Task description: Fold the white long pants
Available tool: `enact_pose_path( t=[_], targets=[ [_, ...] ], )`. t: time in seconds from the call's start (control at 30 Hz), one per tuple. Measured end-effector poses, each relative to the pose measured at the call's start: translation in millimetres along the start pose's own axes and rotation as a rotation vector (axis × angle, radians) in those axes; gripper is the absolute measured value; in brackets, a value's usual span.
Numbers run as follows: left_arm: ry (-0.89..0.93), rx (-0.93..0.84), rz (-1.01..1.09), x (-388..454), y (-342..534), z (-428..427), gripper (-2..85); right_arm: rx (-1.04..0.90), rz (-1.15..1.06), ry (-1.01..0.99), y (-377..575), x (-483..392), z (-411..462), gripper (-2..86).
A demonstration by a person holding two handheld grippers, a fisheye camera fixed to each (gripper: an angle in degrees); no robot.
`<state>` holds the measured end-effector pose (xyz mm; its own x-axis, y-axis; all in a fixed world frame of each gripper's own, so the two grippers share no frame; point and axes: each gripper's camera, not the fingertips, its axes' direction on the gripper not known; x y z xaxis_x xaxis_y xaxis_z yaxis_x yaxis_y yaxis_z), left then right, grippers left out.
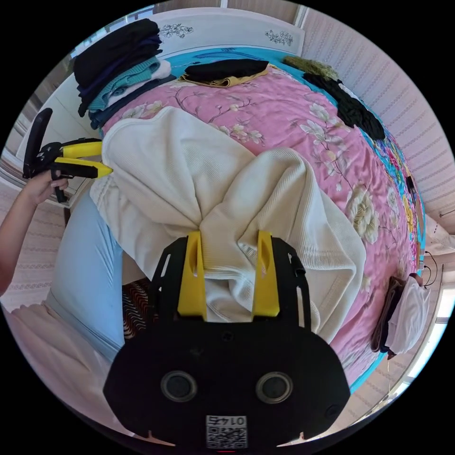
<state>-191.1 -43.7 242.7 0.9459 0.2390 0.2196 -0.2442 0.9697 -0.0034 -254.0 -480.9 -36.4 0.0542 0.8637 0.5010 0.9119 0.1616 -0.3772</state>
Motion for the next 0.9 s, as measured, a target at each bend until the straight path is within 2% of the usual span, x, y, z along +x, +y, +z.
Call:
enact_pose_path(
  t=[0.1,0.2,0.43,0.57,0.67,0.73,0.9],
  targets=[
    [-0.023,-0.007,-0.030,-5,-2,-4,11.9,-0.035,-0.015,0.001,2,13,3,6.9],
    [-0.027,-0.001,-0.011,-7,0,-13,7.4,-0.011,0.054,-0.102,15,37,-7,5.7],
    [-0.045,0.009,0.041,-1,1,-26,4.4,0.203,0.222,-0.085,93,99,-67,5.2],
    [-0.049,0.015,-0.003,-2,4,-25,5.3,0.366,0.106,-0.236,117,93,-89,5.8],
    [-0.025,0.035,-0.074,-8,7,-26,6.4,0.338,-0.103,-0.293,99,48,-77,7.1],
    [-0.004,0.051,-0.094,-11,11,-27,7.0,0.244,-0.212,-0.265,85,14,-52,8.4],
    [0.054,0.073,-0.118,-24,25,-30,9.2,0.170,-0.124,-0.279,103,13,-37,14.3]
  ],
)
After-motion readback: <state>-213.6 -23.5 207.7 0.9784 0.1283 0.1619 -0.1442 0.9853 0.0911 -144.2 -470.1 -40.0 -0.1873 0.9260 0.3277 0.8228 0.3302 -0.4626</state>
